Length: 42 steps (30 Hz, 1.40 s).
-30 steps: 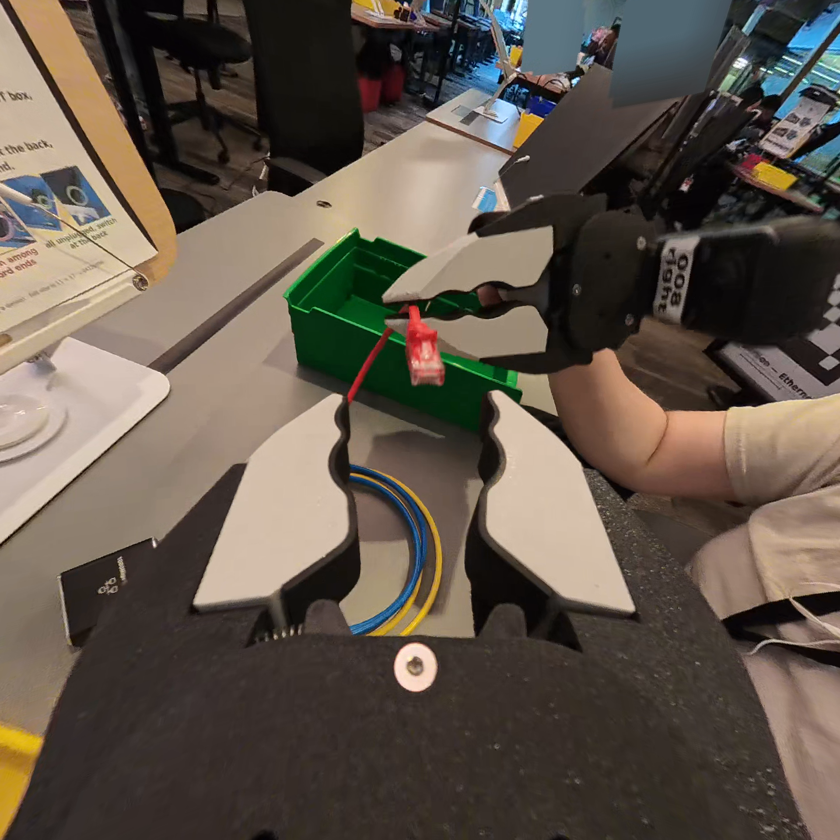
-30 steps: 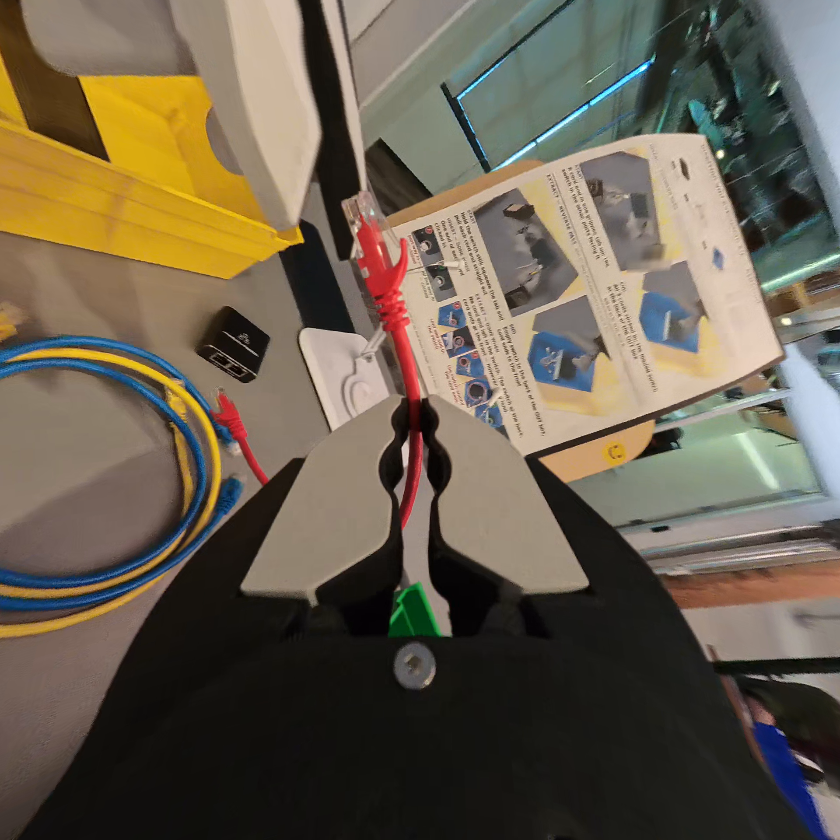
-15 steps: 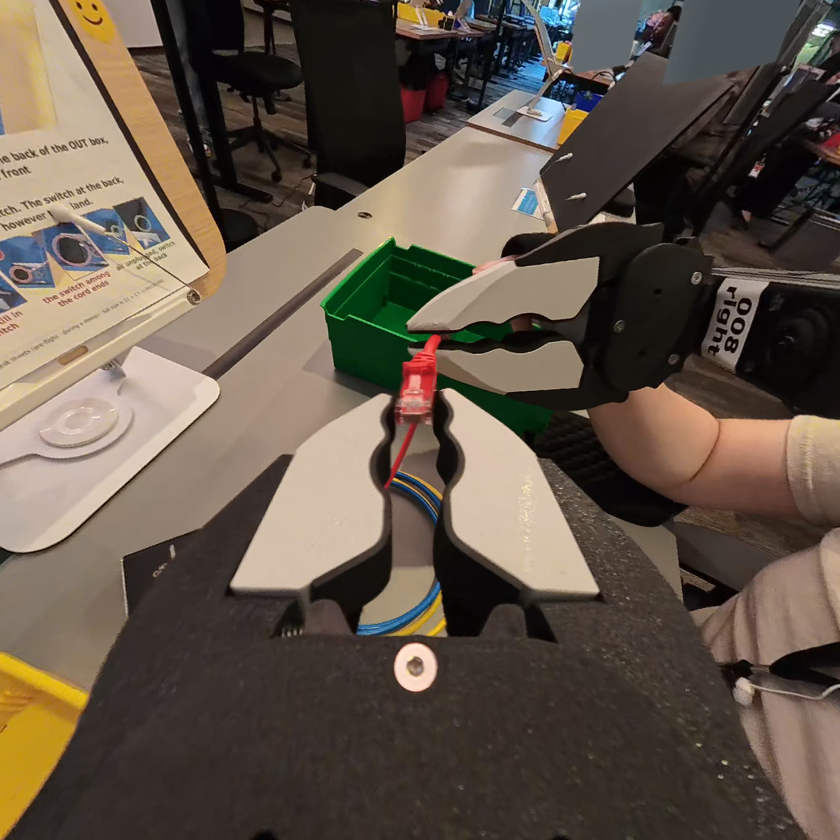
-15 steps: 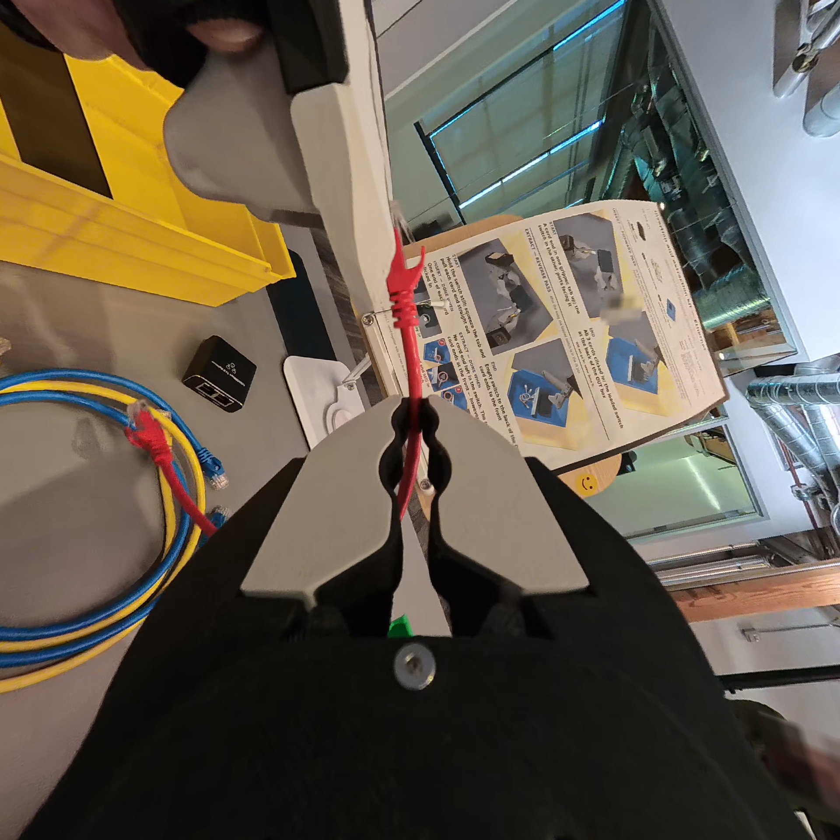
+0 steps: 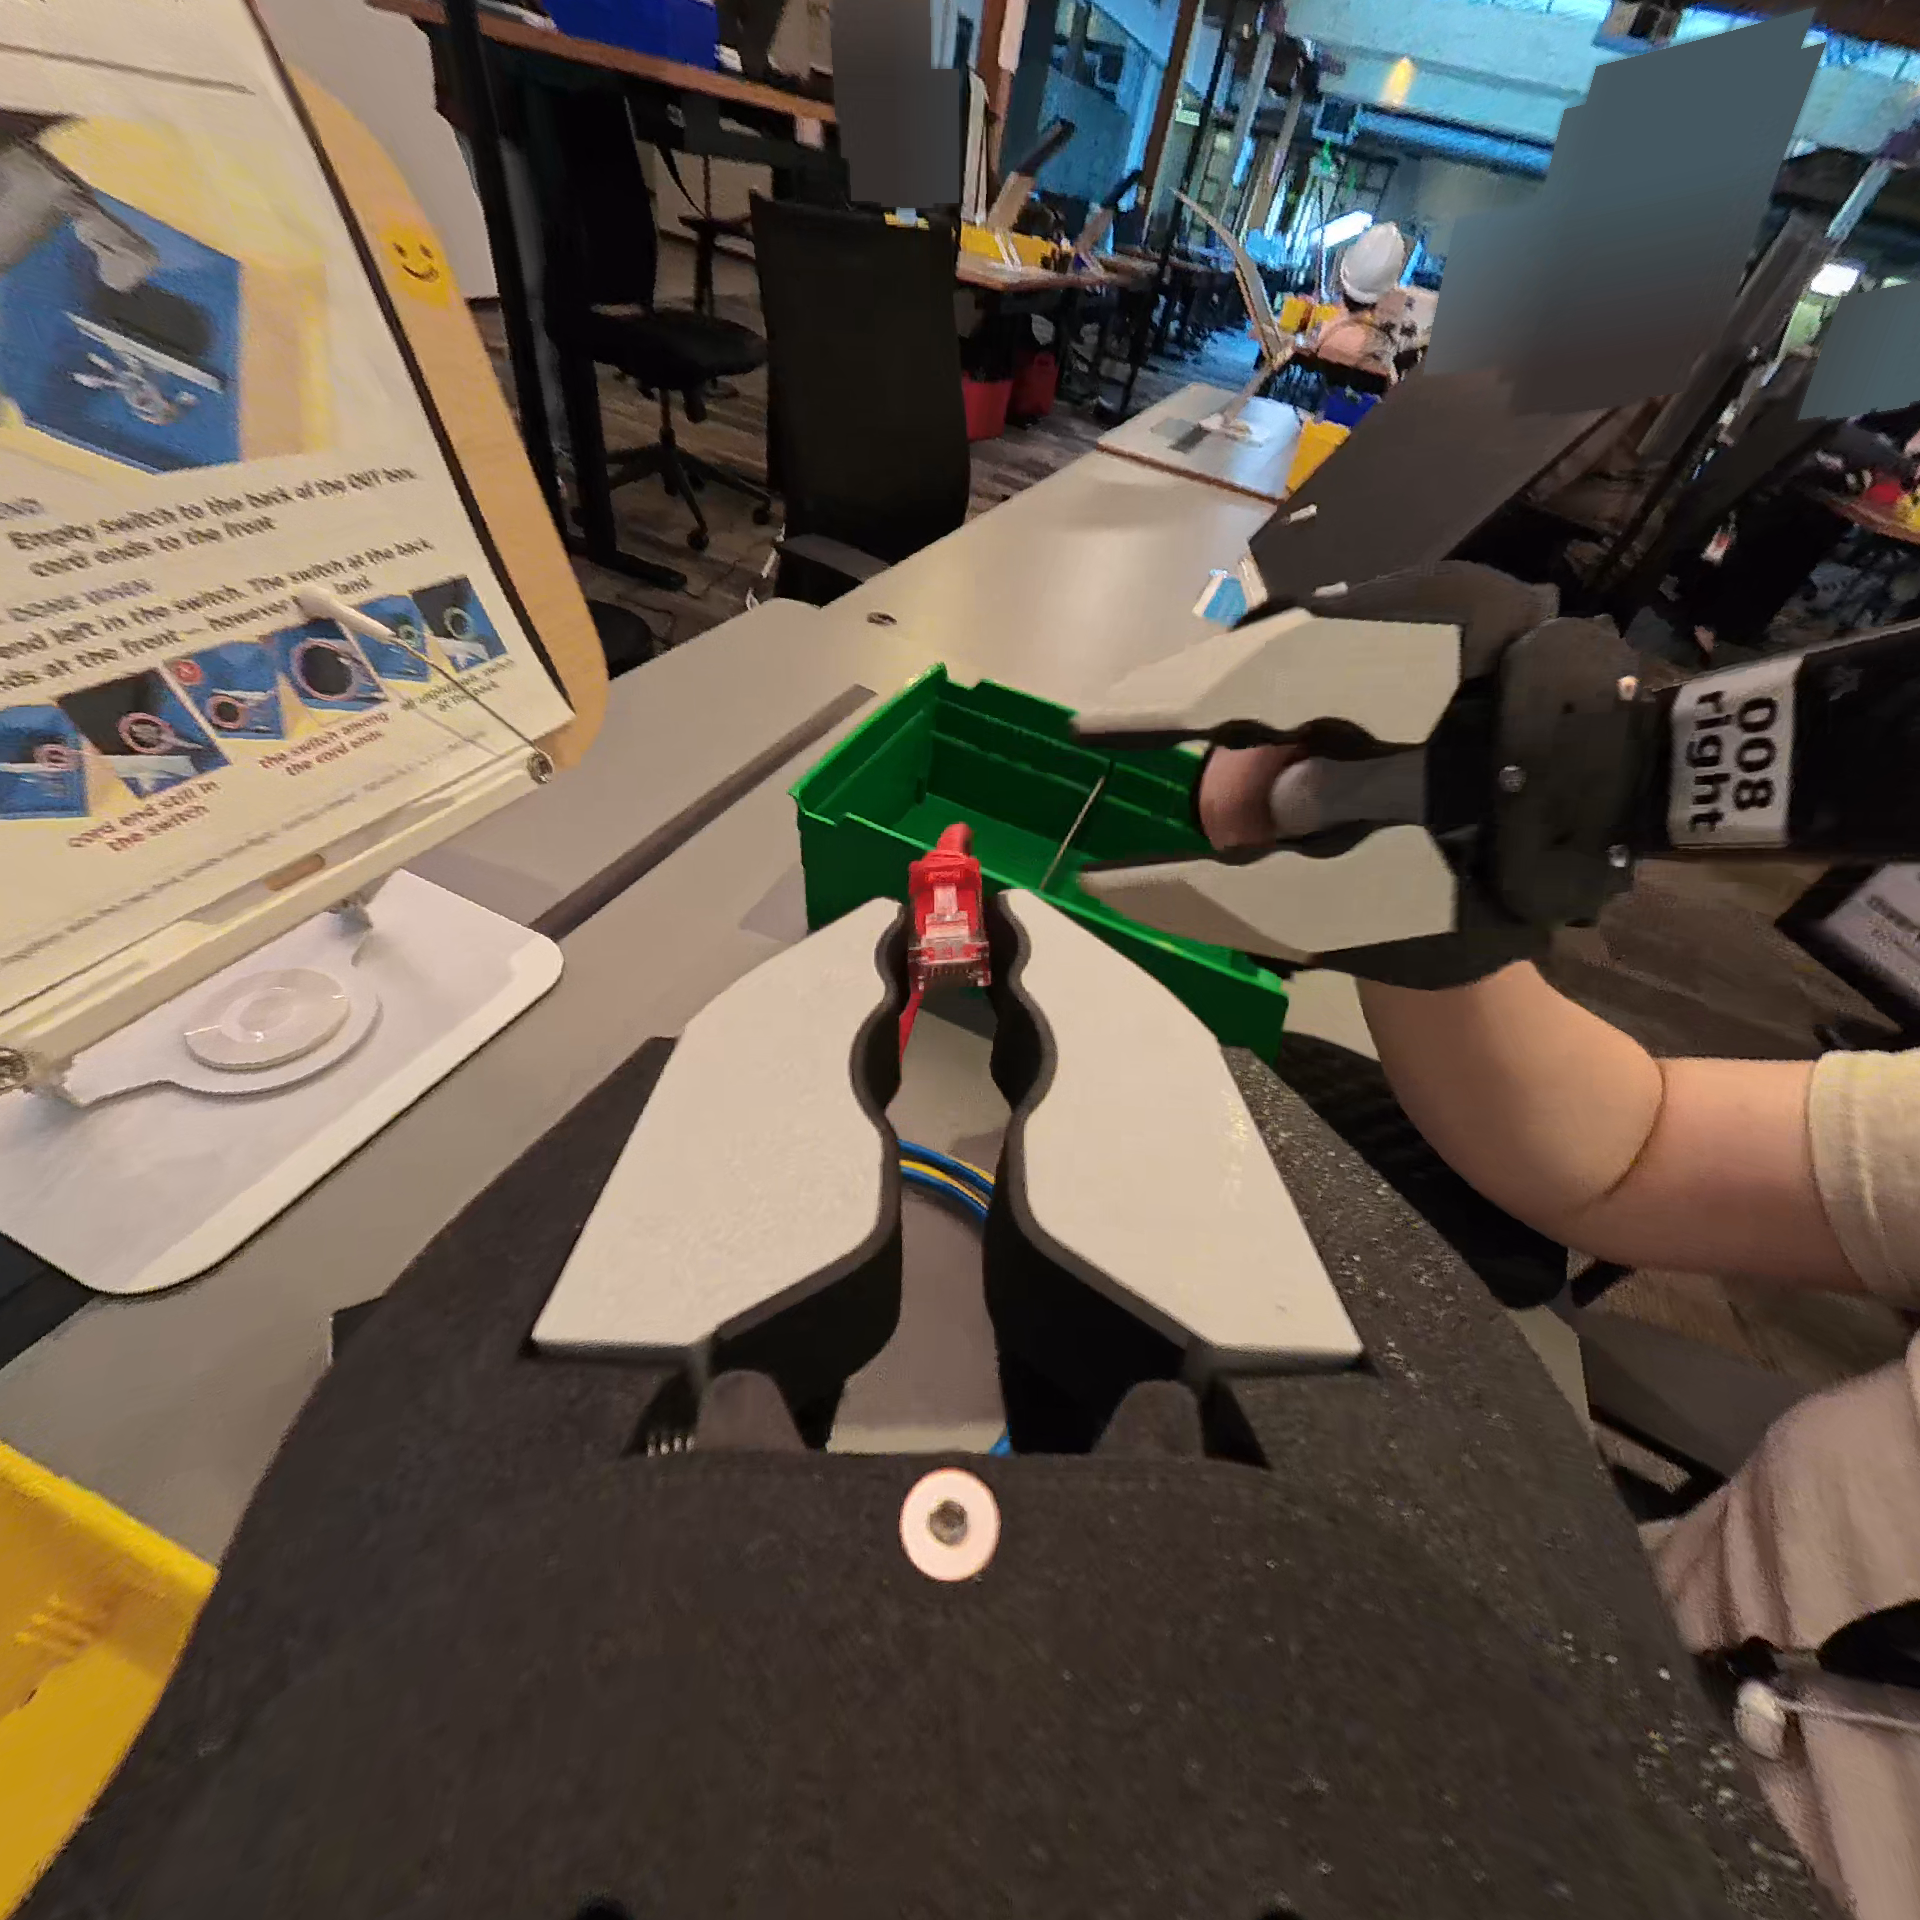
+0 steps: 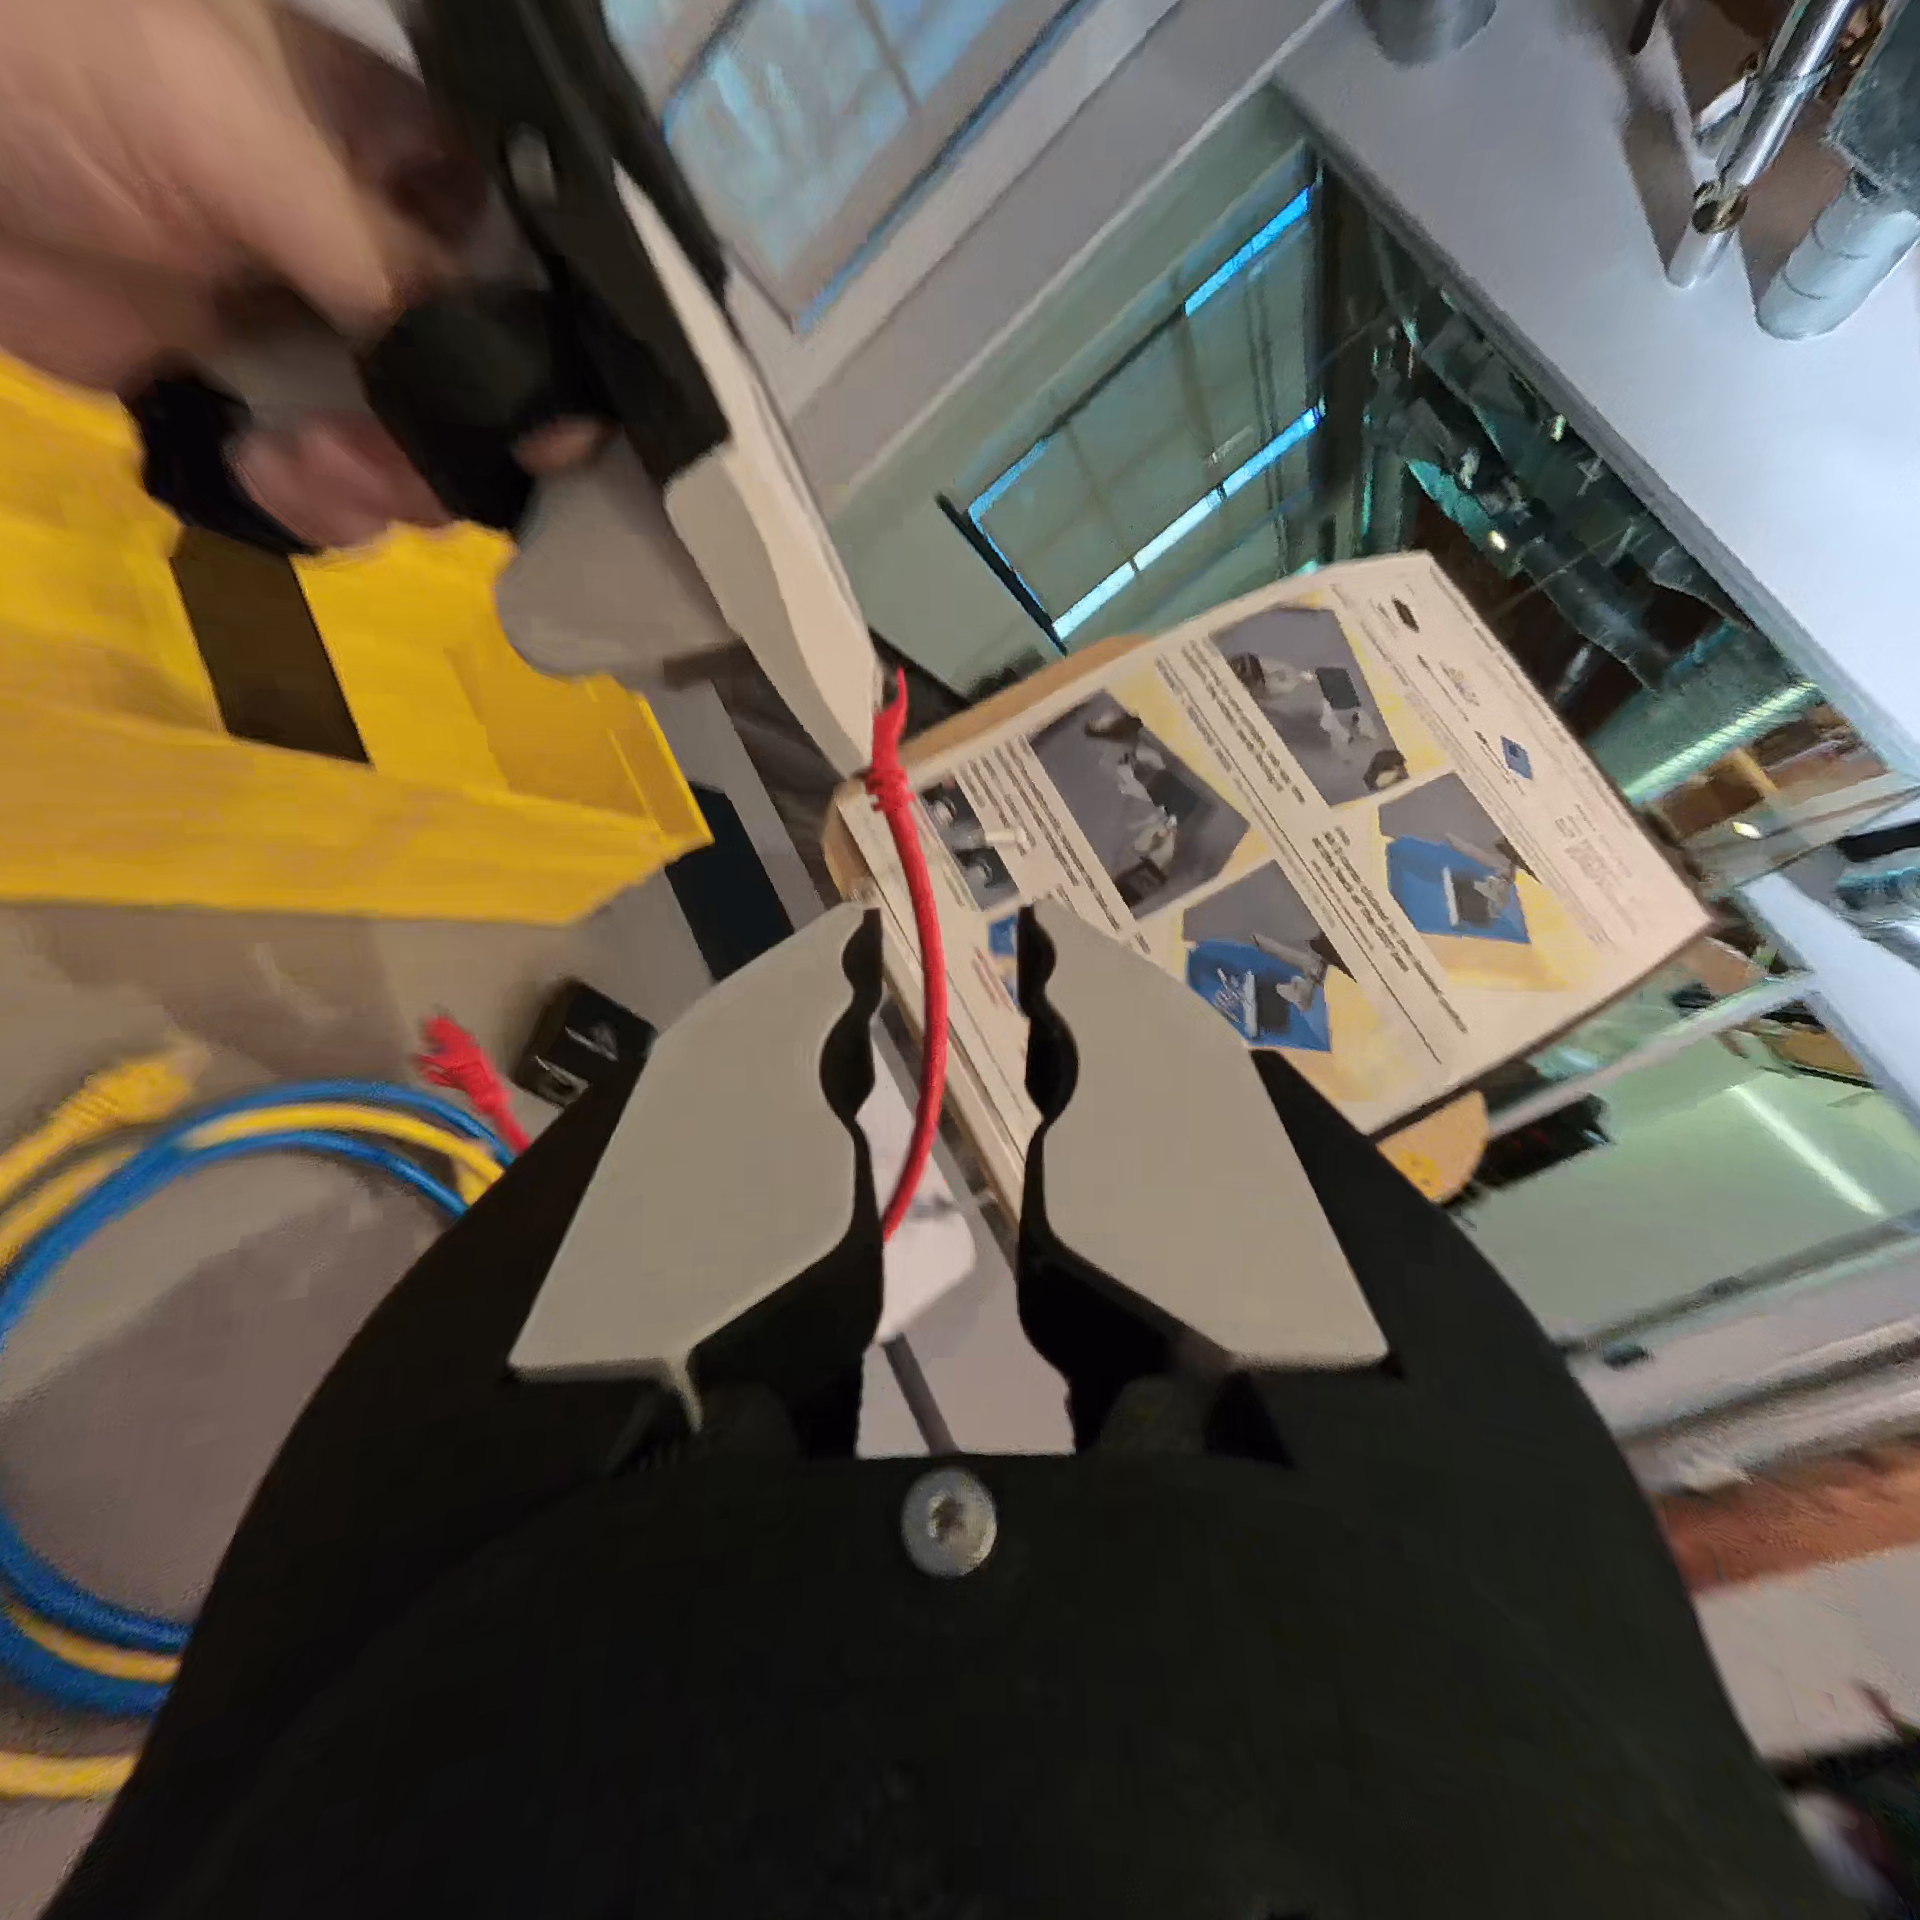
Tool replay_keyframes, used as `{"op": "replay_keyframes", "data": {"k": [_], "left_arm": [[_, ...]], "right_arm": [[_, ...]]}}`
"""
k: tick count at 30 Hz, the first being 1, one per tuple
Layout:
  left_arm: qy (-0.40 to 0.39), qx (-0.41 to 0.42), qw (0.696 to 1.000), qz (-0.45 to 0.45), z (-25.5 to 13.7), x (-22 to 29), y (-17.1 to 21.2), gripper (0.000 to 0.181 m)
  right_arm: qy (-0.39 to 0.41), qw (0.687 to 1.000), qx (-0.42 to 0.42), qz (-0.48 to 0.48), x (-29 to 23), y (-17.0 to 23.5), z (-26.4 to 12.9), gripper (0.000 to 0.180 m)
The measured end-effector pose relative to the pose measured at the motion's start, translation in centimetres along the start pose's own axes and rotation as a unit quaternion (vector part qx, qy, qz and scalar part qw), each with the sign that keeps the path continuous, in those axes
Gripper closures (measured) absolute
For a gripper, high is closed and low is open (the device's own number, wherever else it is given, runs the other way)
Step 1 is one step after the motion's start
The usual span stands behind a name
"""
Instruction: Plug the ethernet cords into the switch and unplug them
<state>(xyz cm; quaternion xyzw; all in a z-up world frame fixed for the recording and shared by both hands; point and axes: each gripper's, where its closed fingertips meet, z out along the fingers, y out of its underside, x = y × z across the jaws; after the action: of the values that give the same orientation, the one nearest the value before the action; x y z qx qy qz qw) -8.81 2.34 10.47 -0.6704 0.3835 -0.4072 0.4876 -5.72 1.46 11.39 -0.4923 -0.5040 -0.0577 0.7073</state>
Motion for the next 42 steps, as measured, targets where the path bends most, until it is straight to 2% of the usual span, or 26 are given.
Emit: {"op": "replay_keyframes", "data": {"k": [1, 3, 5, 7, 9, 12, 15, 17, 19, 22, 24, 27, 29, 33, 37, 40, 42], "left_arm": [[0.0, 0.012, 1.0, -0.005, -0.3, -0.1, -0.4, 0.169], [0.008, 0.029, 0.999, -0.014, -1.0, -0.2, -0.9, 0.169], [0.01, 0.043, 0.999, -0.015, -1.6, -0.1, -1.4, 0.169], [0.016, 0.058, 0.998, -0.011, -2.0, 0.2, -2.0, 0.169], [0.03, 0.068, 0.997, -0.007, -2.3, 1.0, -2.4, 0.169], [0.067, 0.063, 0.996, 0.005, -2.2, 2.6, -2.5, 0.169], [0.114, 0.044, 0.992, 0.021, -1.8, 4.4, -2.0, 0.169], [0.119, 0.037, 0.992, 0.033, -1.4, 4.8, -1.7, 0.169], [0.129, 0.025, 0.991, 0.04, -1.1, 5.3, -1.3, 0.169], [0.134, 0.019, 0.99, 0.046, -0.9, 5.5, -1.1, 0.169], [0.141, 0.015, 0.989, 0.047, -0.9, 5.7, -1.0, 0.169], [0.139, 0.003, 0.989, 0.054, -1.0, 5.7, -0.6, 0.169], [0.143, 0.0, 0.988, 0.059, -1.0, 5.9, -0.5, 0.169], [0.144, -0.001, 0.988, 0.052, -0.5, 6.0, -0.4, 0.168], [0.181, 0.034, 0.982, -0.038, -0.6, 5.2, -1.1, 0.143], [0.277, 0.069, 0.95, -0.128, -1.1, 5.9, -2.0, 0.142], [0.325, 0.072, 0.929, -0.162, -1.1, 6.6, -2.2, 0.139]], "right_arm": [[-0.021, 0.999, 0.032, 0.03, -0.4, -1.3, -0.4, 0.155], [-0.147, 0.974, 0.111, 0.128, -3.3, -4.3, -1.4, 0.157], [-0.259, 0.92, 0.146, 0.256, -5.9, -6.3, -1.4, 0.159], [-0.307, 0.877, 0.122, 0.349, -8.1, -5.8, 0.3, 0.15], [-0.292, 0.856, 0.114, 0.412, -9.2, -4.4, 2.4, 0.143], [-0.222, 0.809, 0.19, 0.51, -7.6, -3.7, 3.1, 0.138], [-0.185, 0.763, 0.265, 0.56, -4.4, -3.5, 1.9, 0.112], [-0.179, 0.736, 0.321, 0.569, -2.3, -3.6, 0.4, 0.115], [-0.176, 0.715, 0.368, 0.568, -0.6, -3.7, -1.1, 0.125], [-0.218, 0.695, 0.405, 0.552, 0.2, -4.5, -2.7, 0.144], [-0.233, 0.7, 0.401, 0.543, 0.3, -4.7, -2.9, 0.151], [-0.237, 0.729, 0.378, 0.519, 0.1, -4.7, -2.7, 0.156], [-0.227, 0.754, 0.357, 0.503, 0.1, -4.3, -2.4, 0.172], [-0.217, 0.783, 0.361, 0.458, 0.2, -4.4, -3.1, 0.174], [-0.125, 0.846, 0.386, 0.347, 1.4, -4.9, -4.8, 0.174], [-0.069, 0.894, 0.372, 0.242, 1.5, -5.2, -5.6, 0.174], [-0.027, 0.911, 0.368, 0.185, 1.7, -5.3, -6.1, 0.174]]}}
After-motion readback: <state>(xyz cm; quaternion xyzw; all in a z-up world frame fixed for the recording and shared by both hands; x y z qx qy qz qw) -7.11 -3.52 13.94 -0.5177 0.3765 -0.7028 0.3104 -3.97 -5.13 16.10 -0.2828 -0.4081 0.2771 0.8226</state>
